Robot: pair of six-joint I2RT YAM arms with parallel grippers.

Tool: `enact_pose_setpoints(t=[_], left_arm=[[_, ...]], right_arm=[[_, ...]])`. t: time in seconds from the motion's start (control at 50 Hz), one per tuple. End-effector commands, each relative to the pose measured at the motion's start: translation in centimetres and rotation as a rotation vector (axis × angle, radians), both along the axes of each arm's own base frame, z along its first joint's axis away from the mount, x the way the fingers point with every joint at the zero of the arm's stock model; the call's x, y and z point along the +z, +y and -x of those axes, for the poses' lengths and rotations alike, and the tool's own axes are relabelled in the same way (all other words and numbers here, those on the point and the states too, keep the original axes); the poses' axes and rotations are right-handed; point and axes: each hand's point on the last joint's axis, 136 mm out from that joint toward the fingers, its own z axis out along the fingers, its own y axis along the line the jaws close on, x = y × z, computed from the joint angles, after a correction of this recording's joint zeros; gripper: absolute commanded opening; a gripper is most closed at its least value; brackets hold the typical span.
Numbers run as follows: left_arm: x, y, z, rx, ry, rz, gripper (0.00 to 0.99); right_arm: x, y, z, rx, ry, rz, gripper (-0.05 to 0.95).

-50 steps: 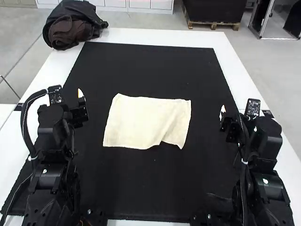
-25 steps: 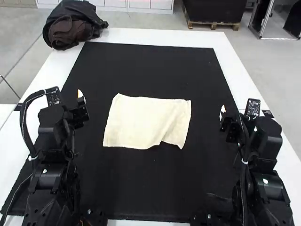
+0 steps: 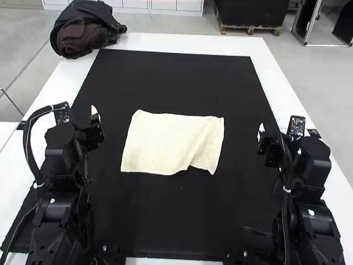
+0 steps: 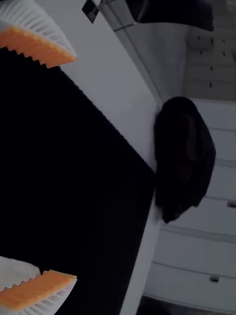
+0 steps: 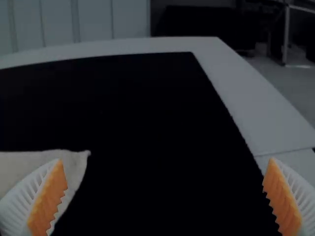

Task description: Fold the towel.

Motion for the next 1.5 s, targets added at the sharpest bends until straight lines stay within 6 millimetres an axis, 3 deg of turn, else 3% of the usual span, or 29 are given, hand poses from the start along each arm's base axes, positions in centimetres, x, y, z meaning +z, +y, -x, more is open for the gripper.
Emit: enact_pose_setpoints(t=[0.0,0.52,0.6,0.72,0.86,0.94,1.22,1.34,1.48], left_arm=[[0.1,0.1,0.0,0.005,-0.012,0.013,0.969],[0.5,0.1,0.0,0.007,-0.03,0.007,0.969],[1.9,0.1,0.1,0.007,-0.086,-0.006,0.969],[4.9,0.1,0.5,0.029,-0.123,-0.236,0.951],[7.0,0.0,1.1,0.057,-0.158,-0.381,0.908],[8.3,-1.5,1.0,-0.005,-0.2,-0.459,0.908],[14.5,-2.6,2.9,-0.024,-0.354,-0.497,0.908],[16.3,-2.8,2.1,-0.044,-0.337,-0.499,0.91],[18.6,-3.2,-0.2,-0.087,-0.291,-0.502,0.918]], right_arm=[[-0.2,0.4,0.0,0.021,0.0,-0.011,0.92],[0.3,0.4,0.0,0.024,-0.018,0.012,0.92],[0.5,0.7,0.0,0.044,-0.023,0.086,0.92],[2.6,1.6,-0.1,0.102,-0.107,0.249,0.92],[3.9,1.6,0.0,0.097,-0.159,0.264,0.92],[4.7,1.4,0.0,0.082,-0.192,0.274,0.92],[12.0,1.4,1.5,0.054,-0.375,0.286,0.91],[14.1,1.5,1.3,0.068,-0.365,0.248,0.91],[16.2,1.2,-0.7,0.068,-0.313,0.189,0.91]])
